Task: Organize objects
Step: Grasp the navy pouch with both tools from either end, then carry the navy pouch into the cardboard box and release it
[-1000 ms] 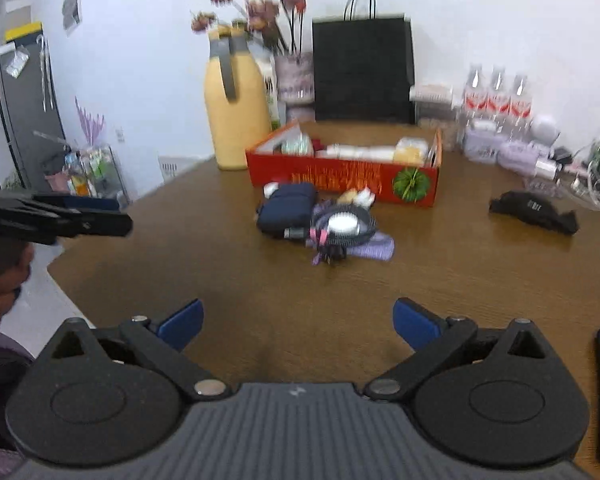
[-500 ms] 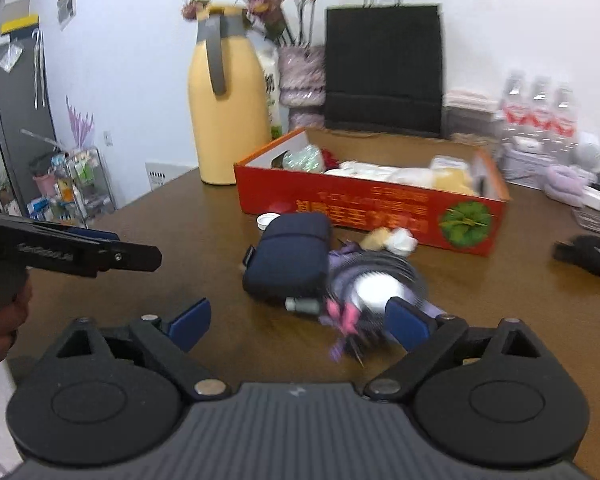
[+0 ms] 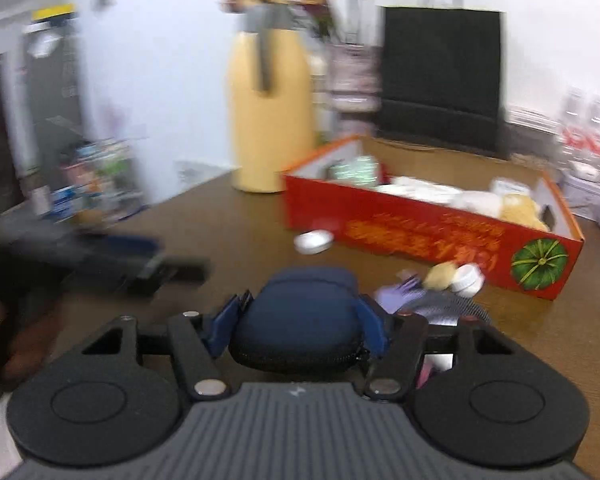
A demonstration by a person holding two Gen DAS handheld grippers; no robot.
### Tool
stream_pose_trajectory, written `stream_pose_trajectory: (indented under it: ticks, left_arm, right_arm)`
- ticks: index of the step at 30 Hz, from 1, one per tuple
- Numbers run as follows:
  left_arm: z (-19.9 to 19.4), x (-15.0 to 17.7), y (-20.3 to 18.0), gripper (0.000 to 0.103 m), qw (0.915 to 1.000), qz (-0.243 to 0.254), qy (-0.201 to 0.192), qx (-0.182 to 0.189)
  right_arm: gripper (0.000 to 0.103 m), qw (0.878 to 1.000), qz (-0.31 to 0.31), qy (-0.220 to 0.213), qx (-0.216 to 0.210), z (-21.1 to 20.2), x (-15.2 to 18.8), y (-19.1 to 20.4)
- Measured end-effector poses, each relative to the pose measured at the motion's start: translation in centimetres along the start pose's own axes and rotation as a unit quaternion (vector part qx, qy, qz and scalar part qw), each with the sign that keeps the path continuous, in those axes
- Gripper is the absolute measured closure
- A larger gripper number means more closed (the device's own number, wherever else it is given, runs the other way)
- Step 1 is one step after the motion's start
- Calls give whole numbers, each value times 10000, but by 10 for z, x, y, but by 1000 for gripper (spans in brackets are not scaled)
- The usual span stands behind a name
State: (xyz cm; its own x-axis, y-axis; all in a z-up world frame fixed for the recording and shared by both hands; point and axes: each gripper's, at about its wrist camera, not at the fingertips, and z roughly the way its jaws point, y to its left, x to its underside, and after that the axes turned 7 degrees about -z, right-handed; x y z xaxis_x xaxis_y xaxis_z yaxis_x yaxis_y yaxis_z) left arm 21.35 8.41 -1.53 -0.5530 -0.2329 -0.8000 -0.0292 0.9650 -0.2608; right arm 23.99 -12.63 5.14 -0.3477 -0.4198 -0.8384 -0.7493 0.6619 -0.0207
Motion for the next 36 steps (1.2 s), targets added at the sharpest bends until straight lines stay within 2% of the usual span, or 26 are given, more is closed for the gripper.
stream_pose_trajectory:
  ticks: [2,4,6,8,10,11,13,15,17,18,19,20,21,25,29,31,32,33,34,36]
  left_arm:
    - [-9,6,-3,28,9996,-112,99,231]
    - [-9,15,-14,28,9985,-95,333,419]
    - [-7,26,-31,28,9963,50,513,685]
    - [0,33,-45,29,9949,98,620,796]
    - [7,39,-58,35,9934,248,739,844]
    - [8,41,-63,41,9932,276,785,815]
    - [1,43,-69,47,9932,306,808,786]
    - [-11,48,-71,56,9917,325,858,904]
    - [-19,55,-73,59,9907,267,964,925]
    - [-25,58,-76,64,9908,299,985,873]
    - [-31,60,-80,66,9903,337,1042,854]
    - [-38,63,-85,67,9899,342,1103,818]
    - [-45,65,-88,68,9899,363,1115,794]
    - [-60,77,-86,62,9892,448,1067,903]
    - [-46,74,-70,48,9918,-112,1076,683]
    - [-43,74,-69,48,9918,-146,1045,723]
    - [-42,75,-69,55,9913,-137,1034,805]
    - [-41,75,-70,69,9899,-161,1042,950]
    - [-41,75,-70,68,9890,-180,1045,1027]
    - [-44,71,-77,76,9920,-188,976,772]
  right_arm:
    - [36,9995,19,75,-306,-25,18,1]
    - [37,9991,186,263,-287,-39,35,-2]
    - [37,9982,312,445,250,-47,52,-5]
    - [33,9932,592,502,868,-54,63,-12]
    - [33,9856,985,443,1302,-63,67,-16]
    - [33,9817,1183,426,1432,-68,68,-17]
    - [32,9791,1505,274,1339,-77,72,-13]
    - [32,9811,1567,181,1124,-83,76,-5]
    - [34,9809,1666,181,984,-81,82,0]
    - [36,9795,1784,183,918,-78,85,0]
    - [50,9774,1927,230,835,-74,87,1]
    - [55,9751,2083,259,718,-71,89,0]
    - [55,9731,2142,251,814,-72,89,3]
    - [55,9729,2171,221,765,-80,93,6]
    - [52,9700,2271,301,817,-78,96,5]
    - [52,9701,2254,333,841,-77,96,6]
    - [52,9699,2260,350,839,-76,95,5]
    - [54,9693,2298,352,805,-75,95,5]
    - [63,9685,2364,365,697,-74,95,3]
    - [73,9679,2369,330,773,-74,92,2]
